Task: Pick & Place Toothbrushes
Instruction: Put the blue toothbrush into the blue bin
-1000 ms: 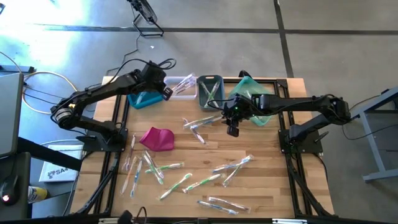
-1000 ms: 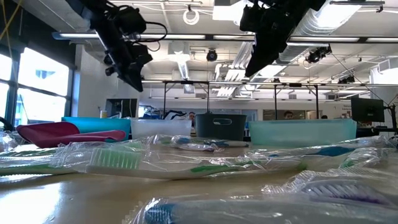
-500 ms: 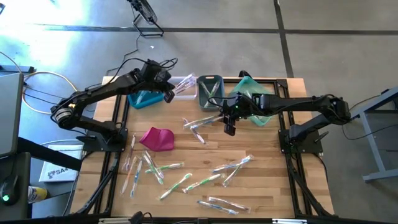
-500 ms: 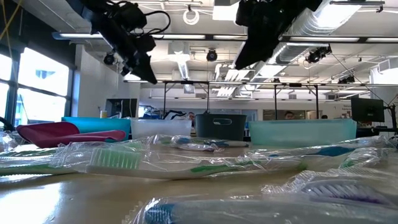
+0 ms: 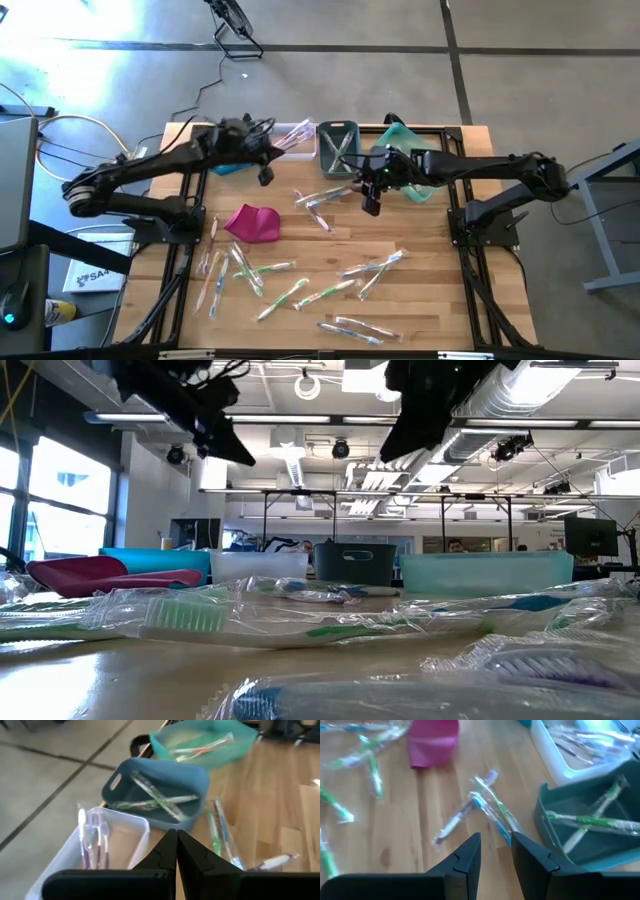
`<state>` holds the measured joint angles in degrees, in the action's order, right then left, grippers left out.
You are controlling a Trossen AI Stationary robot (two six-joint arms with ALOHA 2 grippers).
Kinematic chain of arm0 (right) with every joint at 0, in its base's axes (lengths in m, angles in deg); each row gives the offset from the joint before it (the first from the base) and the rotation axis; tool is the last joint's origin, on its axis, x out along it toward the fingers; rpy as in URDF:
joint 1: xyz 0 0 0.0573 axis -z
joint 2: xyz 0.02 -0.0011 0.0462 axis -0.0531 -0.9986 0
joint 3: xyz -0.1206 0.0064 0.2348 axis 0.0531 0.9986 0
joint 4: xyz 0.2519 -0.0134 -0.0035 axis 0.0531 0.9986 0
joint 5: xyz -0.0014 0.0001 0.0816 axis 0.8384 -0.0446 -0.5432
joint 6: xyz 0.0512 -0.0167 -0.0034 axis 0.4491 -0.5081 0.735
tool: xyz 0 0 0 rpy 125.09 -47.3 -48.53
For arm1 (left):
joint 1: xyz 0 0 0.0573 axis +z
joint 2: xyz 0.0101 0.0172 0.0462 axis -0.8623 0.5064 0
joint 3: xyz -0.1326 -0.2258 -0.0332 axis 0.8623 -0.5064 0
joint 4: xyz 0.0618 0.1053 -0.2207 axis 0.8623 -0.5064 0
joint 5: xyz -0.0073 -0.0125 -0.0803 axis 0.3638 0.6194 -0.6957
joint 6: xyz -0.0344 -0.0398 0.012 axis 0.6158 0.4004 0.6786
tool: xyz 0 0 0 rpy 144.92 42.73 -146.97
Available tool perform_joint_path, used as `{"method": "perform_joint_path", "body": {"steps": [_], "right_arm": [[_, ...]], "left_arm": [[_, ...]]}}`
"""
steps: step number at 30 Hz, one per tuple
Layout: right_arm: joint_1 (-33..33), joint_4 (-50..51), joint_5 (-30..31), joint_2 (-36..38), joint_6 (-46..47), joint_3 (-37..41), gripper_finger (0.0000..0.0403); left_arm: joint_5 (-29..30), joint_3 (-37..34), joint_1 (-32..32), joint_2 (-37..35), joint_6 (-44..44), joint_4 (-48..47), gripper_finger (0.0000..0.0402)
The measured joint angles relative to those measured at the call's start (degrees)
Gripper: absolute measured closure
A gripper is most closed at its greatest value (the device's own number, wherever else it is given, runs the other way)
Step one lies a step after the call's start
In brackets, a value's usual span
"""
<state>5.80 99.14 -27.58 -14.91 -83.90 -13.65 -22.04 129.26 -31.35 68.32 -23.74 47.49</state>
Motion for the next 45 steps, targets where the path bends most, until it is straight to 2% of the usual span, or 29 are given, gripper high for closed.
{"method": "perform_joint_path", "body": {"steps": [6, 10, 18, 22, 29, 45], "right_arm": [[-1.98, -4.12, -0.08, 1.77, -2.49, 0.0, 0.0303], [-3.0, -8.78, -0.23, 2.09, -4.5, 0.9, 0.0303], [-3.17, -28.4, 0.07, 7.51, -2.62, 15.55, 0.0303], [-3.19, -39.04, -0.08, 11.91, -0.82, 22.87, 0.0303], [-3.19, -48.72, 0.03, 18.98, -0.55, 31.57, 0.0303], [-3.23, -47.92, 1.12, 19.19, -2.43, 32.94, 0.0303]], "left_arm": [[-0.01, -11.36, -3.75, -10.09, -0.1, 7.0, 0.0396], [-0.02, -16.32, -6.53, -16.99, 0.06, 9.35, 0.0396], [0.46, -19.52, -10.87, -25.63, 0.34, 8.96, 0.0396], [0.46, -19.55, -12.53, -26.13, 0.34, 8.86, 0.0396], [0.29, -19.57, -14.32, -25.39, 0.5, 8.54, 0.0396], [0.31, -19.6, -14.4, -25.36, 0.47, 8.18, 0.0396]]}}
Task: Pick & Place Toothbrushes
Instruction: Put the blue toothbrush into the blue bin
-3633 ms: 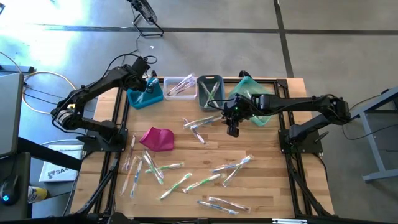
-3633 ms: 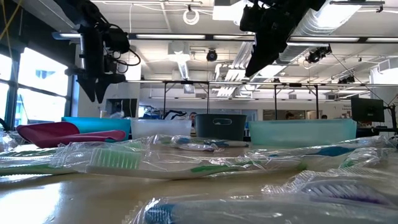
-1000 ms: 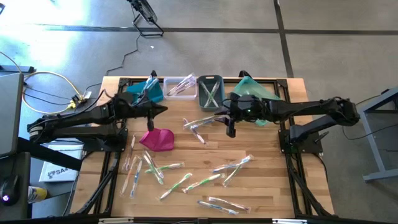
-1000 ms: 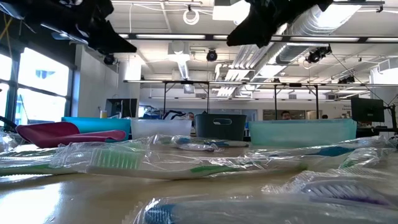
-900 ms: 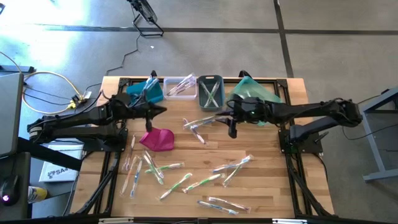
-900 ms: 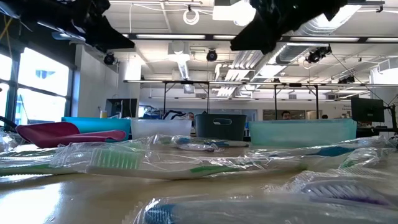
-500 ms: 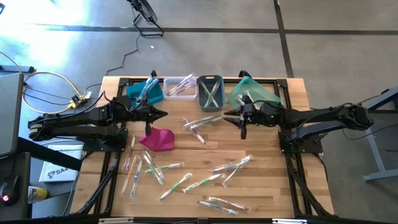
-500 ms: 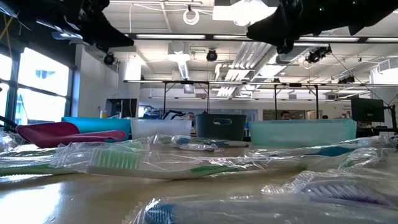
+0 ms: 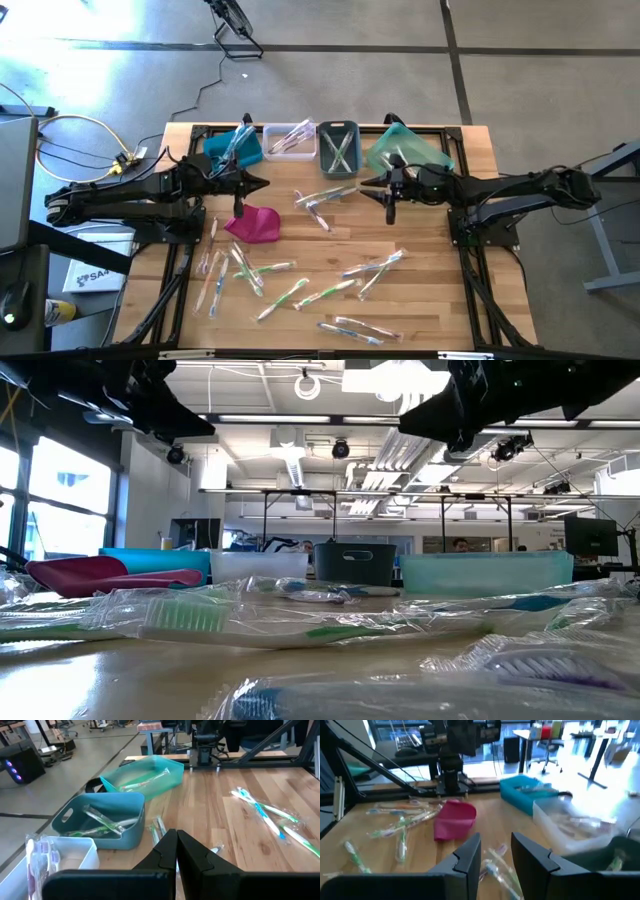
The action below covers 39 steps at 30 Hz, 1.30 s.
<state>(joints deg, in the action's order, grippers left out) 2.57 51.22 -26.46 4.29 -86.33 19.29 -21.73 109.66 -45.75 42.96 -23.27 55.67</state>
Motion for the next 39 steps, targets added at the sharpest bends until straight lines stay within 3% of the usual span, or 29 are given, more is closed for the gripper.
{"method": "perform_joint_path", "body": {"steps": [10, 15, 25, 39], "right_arm": [[-0.01, -6.41, -0.87, -0.02, 6.82, -0.02, 0.0303], [-2.38, -6.24, 6.01, -2.82, 6.69, -1.15, 0.0303], [-6.84, 0.01, 14.09, -15.74, 5.24, -11.88, 0.0303], [-8.79, 11.31, 15.5, -32.17, 13.18, -25.24, 0.0303]], "left_arm": [[0.0, 0.0, 0.0, 0.02, -0.13, 0.02, 0.0396], [0.02, 0.0, 0.0, 0.02, -0.35, 0.01, 0.0396], [0.11, 0.0, 0.02, 0.01, -0.33, -2.9, 0.0396], [0.11, 0.0, 0.02, 0.02, -0.28, -3.02, 0.0396]]}}
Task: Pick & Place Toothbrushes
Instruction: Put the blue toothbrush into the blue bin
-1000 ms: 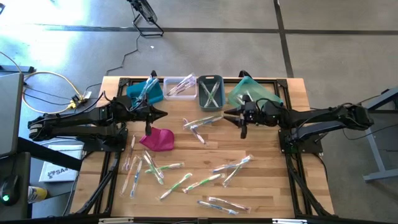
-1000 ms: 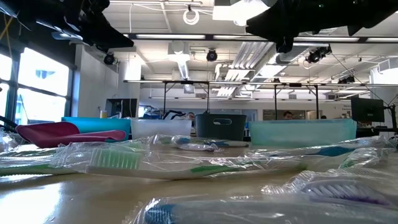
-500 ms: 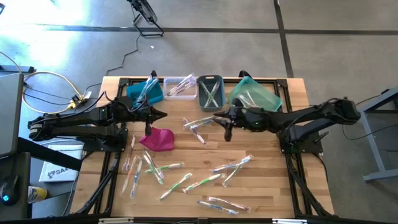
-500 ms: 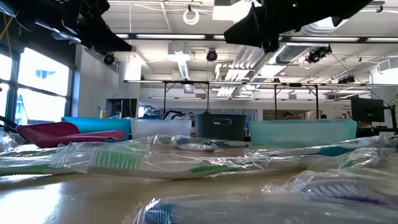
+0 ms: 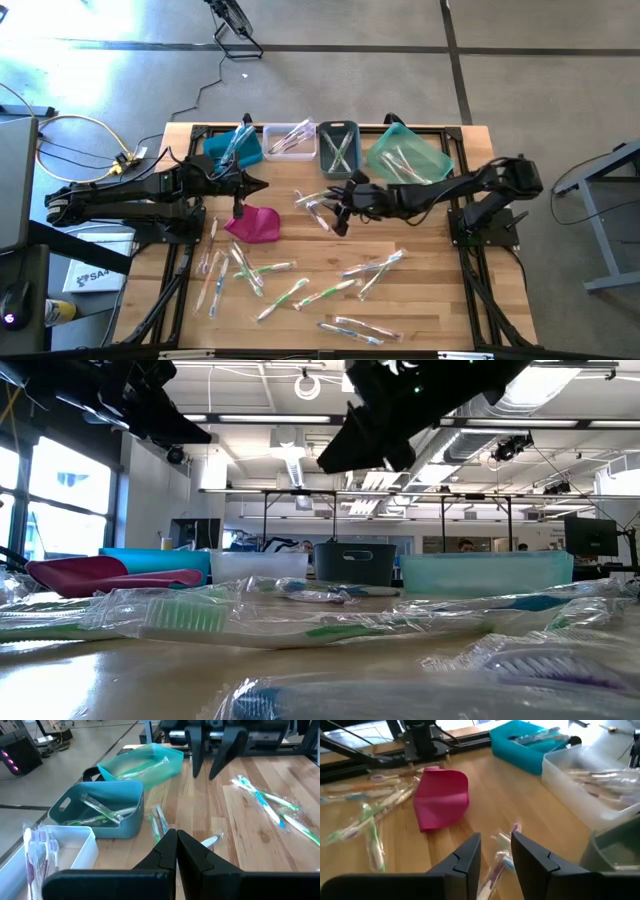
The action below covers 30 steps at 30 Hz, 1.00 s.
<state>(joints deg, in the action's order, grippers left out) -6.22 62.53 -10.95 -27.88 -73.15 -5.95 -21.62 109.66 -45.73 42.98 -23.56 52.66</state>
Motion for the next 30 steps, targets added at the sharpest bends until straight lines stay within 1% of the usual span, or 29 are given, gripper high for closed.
{"method": "perform_joint_path", "body": {"steps": [4, 10, 14, 18, 23, 26, 30], "right_arm": [[-0.01, 0.37, -0.14, -3.44, 2.05, -0.64, 0.0303], [-0.01, 0.32, -0.18, -7.72, 8.56, -0.64, 0.0303], [0.0, 0.34, -0.09, -9.95, 10.25, -0.64, 0.0303], [0.01, 4.06, 0.4, -10.79, 7.25, -0.64, 0.0303], [0.17, 12.85, 3.64, -10.82, 2.66, -0.62, 0.0303], [0.33, 16.68, 4.61, -10.85, 1.02, -0.62, 0.0303], [0.72, 18.31, 2.95, -10.85, 1.44, -0.59, 0.0303]], "left_arm": [[-0.03, 0.0, 0.0, 0.0, 0.33, 0.0, 0.0396], [-0.03, 0.0, 0.0, 0.0, 0.33, 0.0, 0.0396], [-0.02, 0.0, 0.0, 0.0, 0.33, 0.0, 0.0396], [-0.04, 0.02, 0.0, 0.0, 0.33, 0.0, 0.0396], [-0.04, 0.02, -0.02, 0.0, 0.31, -0.34, 0.0396], [-0.04, 0.02, -0.02, -0.02, 0.28, -1.07, 0.0396], [-0.04, 0.02, -0.02, -0.02, 0.26, -1.03, 0.0396]]}}
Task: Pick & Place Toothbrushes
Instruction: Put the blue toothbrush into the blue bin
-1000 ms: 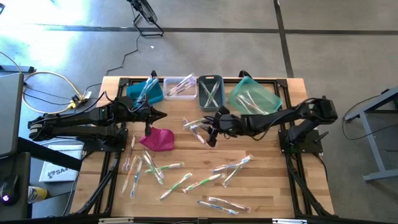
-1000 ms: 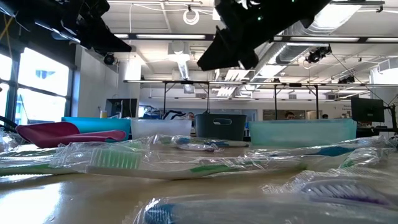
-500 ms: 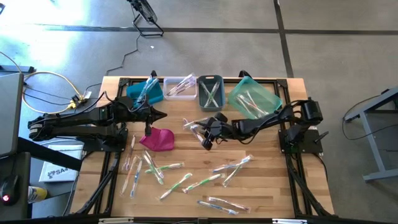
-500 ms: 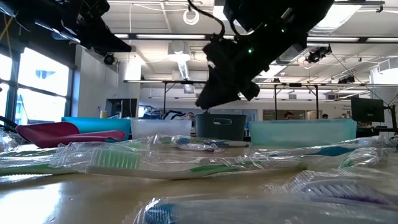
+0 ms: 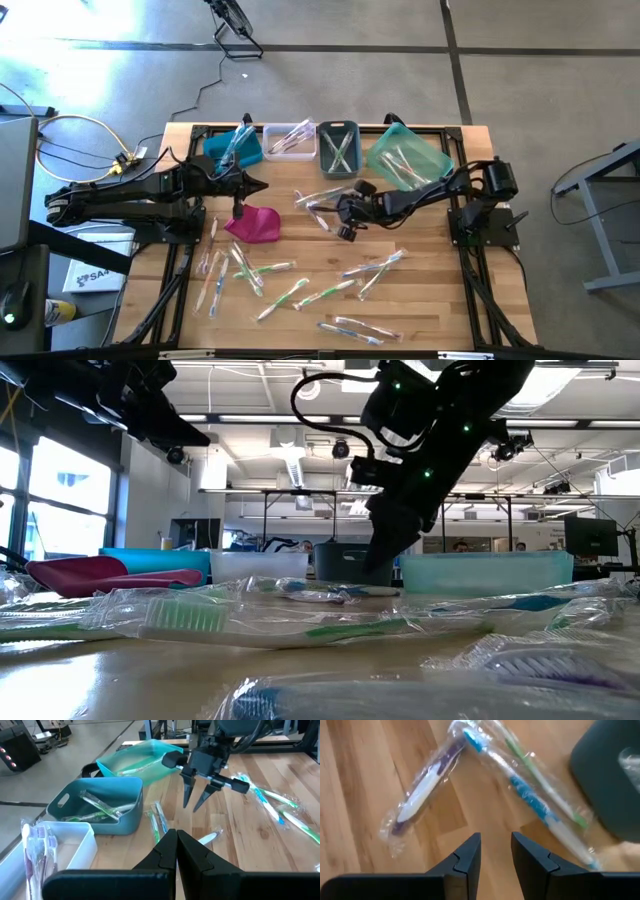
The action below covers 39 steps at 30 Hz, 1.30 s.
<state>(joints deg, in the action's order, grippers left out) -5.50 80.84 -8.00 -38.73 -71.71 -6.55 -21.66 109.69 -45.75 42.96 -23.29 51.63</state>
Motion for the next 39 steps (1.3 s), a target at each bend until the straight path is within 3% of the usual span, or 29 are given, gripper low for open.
{"method": "perform_joint_path", "body": {"steps": [16, 27, 39], "right_arm": [[-0.36, 2.76, -19.96, 2.55, 1.81, -1.14, 0.0303], [-6.17, 28.91, -16.34, 4.99, 3.87, -14.96, 0.0303], [-16.07, 37.65, -14.33, 4.61, 12.05, -16.55, 0.0303]], "left_arm": [[0.0, 0.0, 0.0, 0.01, -0.11, 0.09, 0.0396], [0.0, 0.0, 0.0, 0.0, -0.07, 0.21, 0.0396], [0.0, 0.02, 0.0, 0.0, 0.04, 0.24, 0.0396]]}}
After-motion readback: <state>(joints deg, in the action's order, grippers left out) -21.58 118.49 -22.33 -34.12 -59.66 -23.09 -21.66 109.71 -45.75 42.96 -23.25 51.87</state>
